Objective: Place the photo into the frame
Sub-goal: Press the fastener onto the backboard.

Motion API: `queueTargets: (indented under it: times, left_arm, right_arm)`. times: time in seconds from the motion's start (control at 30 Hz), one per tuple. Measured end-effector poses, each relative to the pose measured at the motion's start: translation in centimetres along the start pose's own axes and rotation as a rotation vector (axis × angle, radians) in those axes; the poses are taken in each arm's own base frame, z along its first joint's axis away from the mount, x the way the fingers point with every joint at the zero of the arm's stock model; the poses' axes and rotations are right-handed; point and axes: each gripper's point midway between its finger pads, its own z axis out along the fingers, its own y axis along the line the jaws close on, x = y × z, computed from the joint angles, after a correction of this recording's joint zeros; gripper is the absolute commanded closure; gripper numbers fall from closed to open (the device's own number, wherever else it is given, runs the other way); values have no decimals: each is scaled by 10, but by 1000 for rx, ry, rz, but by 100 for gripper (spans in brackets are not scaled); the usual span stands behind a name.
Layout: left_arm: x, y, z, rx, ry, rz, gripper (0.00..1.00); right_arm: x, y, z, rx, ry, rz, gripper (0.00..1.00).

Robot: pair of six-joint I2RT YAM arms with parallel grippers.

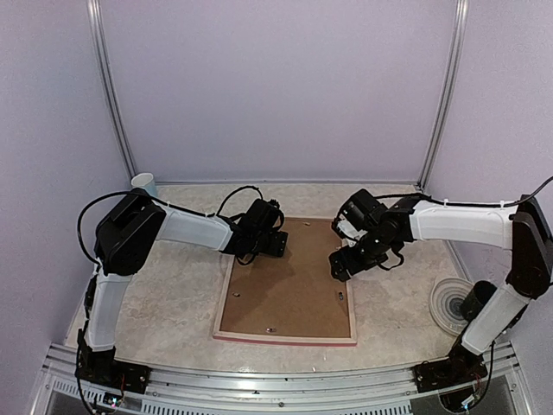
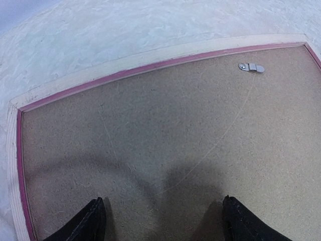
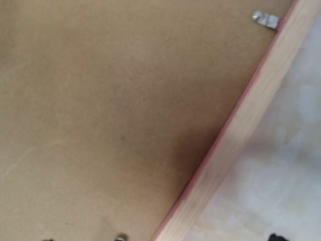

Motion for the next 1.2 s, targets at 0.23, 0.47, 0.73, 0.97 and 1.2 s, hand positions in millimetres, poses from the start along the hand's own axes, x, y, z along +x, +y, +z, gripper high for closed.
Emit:
queueTargets:
  times: [0.23, 0.47, 0.73, 0.97, 1.2]
  left_arm:
    - [0, 0, 0, 0, -2, 0, 21]
    - [0, 0, 0, 1, -4, -1, 21]
    - [0, 0, 0, 1, -4, -1, 21]
    - [0, 0, 0, 2, -7, -2, 21]
    - [0, 0, 1, 2, -8, -3, 22]
  right_arm:
    - [22, -5, 8, 29, 43, 22, 8]
    - [34, -1, 14, 29, 64, 34, 8]
    - [41, 7, 24, 37, 80, 46, 8]
    - [45, 3, 31, 70, 96, 77, 13]
    - [47, -1, 32, 89, 96, 98, 14]
